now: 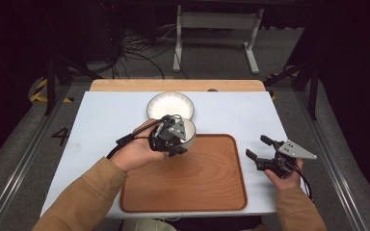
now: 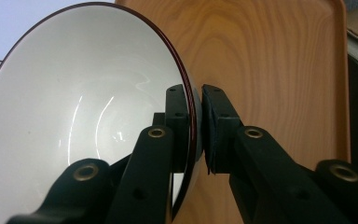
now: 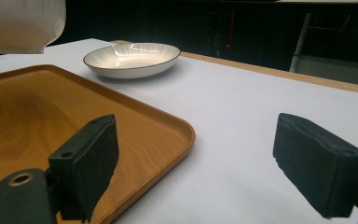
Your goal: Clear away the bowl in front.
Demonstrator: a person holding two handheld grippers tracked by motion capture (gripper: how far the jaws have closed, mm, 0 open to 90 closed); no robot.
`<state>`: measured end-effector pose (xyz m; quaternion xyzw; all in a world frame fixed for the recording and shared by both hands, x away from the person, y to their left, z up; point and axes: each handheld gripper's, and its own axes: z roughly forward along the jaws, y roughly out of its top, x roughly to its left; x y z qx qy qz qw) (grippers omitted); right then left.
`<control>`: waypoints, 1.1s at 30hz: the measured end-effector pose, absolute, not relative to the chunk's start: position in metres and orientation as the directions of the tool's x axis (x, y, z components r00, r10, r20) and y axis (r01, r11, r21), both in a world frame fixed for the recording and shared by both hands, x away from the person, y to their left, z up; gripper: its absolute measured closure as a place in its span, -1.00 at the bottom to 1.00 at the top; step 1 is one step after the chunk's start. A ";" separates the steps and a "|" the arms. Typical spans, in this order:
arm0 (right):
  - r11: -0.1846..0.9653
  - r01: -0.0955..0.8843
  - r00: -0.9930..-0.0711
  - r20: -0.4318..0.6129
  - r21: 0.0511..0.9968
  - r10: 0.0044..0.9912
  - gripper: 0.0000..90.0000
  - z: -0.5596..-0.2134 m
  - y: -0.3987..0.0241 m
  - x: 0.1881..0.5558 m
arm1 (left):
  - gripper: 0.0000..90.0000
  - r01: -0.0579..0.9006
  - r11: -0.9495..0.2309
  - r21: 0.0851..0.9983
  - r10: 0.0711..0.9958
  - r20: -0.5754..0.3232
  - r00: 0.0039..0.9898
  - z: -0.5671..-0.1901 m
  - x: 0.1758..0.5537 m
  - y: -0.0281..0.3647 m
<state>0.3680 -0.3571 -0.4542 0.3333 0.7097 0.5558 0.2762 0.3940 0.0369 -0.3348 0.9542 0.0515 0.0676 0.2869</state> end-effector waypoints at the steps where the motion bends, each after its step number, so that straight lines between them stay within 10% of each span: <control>1: 0.160 0.166 -0.625 -0.022 0.973 0.780 -0.67 -0.454 -0.357 0.368 | 0.82 0.056 -0.833 0.551 0.131 0.098 0.987 -0.336 0.393 0.037; 33: 0.162 0.166 -0.625 -0.023 0.973 0.780 -0.67 -0.454 -0.357 0.368 | 0.82 0.061 -0.873 0.484 0.081 0.020 0.997 -0.375 0.382 0.026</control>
